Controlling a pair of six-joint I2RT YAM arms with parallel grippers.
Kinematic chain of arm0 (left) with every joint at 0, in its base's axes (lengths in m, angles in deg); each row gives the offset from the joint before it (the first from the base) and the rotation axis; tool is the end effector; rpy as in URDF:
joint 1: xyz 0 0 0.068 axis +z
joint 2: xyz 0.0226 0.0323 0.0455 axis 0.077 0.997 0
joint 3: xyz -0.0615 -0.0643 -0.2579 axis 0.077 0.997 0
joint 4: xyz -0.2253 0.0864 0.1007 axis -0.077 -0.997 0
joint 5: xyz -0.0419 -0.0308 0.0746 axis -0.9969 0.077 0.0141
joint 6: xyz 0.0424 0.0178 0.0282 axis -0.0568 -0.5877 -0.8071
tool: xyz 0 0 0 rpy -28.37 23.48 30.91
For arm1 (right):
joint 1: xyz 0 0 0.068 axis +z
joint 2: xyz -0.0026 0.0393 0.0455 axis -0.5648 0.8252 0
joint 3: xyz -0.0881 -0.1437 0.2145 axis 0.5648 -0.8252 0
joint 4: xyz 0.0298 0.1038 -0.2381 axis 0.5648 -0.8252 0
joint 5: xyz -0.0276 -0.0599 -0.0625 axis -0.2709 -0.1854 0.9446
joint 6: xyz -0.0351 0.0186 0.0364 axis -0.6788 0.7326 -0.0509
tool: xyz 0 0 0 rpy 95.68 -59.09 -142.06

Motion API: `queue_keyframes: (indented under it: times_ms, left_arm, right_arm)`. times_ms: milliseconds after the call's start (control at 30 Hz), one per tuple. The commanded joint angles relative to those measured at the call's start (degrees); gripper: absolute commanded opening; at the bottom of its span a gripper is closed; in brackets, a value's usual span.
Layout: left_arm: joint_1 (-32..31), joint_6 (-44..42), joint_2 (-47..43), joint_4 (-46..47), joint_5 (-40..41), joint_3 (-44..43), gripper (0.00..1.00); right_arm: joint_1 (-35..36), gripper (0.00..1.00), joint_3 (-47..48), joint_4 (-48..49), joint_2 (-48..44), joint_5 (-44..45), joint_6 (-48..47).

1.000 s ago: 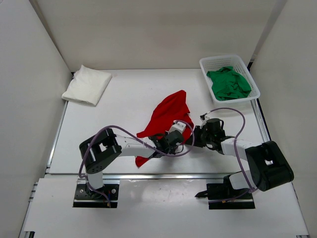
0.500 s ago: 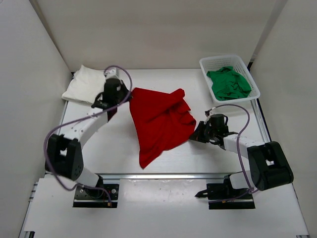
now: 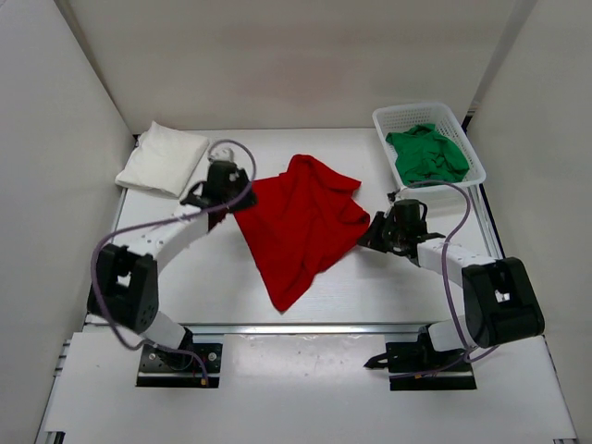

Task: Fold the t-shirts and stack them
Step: Flatten out the tshirt

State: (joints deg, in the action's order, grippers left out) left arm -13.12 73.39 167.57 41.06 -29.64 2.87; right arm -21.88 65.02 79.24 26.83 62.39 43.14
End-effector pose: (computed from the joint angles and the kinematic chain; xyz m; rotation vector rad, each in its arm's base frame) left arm 0.3330 -0.1010 0.2459 -0.3545 2.2607 -0.3290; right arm 0.2615 0.0698 0.1647 0.2238 2.3936 0.7515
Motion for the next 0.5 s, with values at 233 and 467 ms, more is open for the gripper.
queue_keyframes:
  times_ms: [233, 467]
  left_arm:
    - [-21.0, 7.4, -20.1, -3.4, -2.2, 29.5, 0.6]
    - [-20.3, 8.3, -14.7, 4.1, -6.2, 33.2, 0.71]
  right_arm:
    - [0.8, 0.0, -5.7, 0.5, -5.9, -0.5, 0.2]
    - [4.6, 0.0, -7.7, 0.3, -7.9, 0.2, 0.4]
